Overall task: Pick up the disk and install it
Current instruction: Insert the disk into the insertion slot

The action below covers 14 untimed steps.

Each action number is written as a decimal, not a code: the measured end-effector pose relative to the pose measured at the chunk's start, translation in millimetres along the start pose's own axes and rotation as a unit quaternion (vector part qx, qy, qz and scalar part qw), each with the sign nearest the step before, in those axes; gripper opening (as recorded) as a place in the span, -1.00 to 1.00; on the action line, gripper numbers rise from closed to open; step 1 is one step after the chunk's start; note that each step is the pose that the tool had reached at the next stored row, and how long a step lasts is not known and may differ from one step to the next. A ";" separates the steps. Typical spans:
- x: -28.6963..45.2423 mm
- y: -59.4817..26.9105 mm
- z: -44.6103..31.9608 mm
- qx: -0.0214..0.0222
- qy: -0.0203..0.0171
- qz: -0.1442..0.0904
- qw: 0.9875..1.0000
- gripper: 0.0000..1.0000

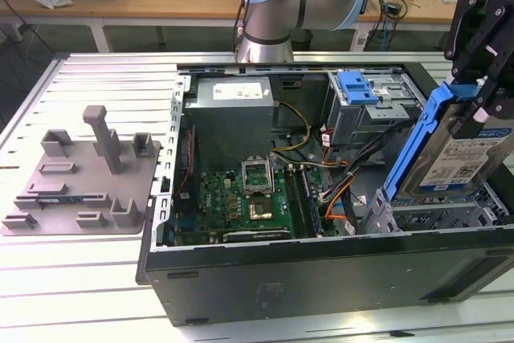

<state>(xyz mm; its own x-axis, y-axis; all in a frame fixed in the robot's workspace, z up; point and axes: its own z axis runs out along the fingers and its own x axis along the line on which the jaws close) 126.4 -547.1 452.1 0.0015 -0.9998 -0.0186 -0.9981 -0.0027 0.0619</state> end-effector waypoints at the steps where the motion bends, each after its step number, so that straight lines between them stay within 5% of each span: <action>1: 0.0 -0.1 0.4 0.000 0.000 0.000 1.000 -0.26; 14: 0.1 -1.8 5.8 0.000 0.000 -0.001 1.000 -0.26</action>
<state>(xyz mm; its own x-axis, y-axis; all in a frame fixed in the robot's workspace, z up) 127.8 -547.1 446.2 0.0029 -0.9998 -0.0189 -0.9981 -0.0041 0.0620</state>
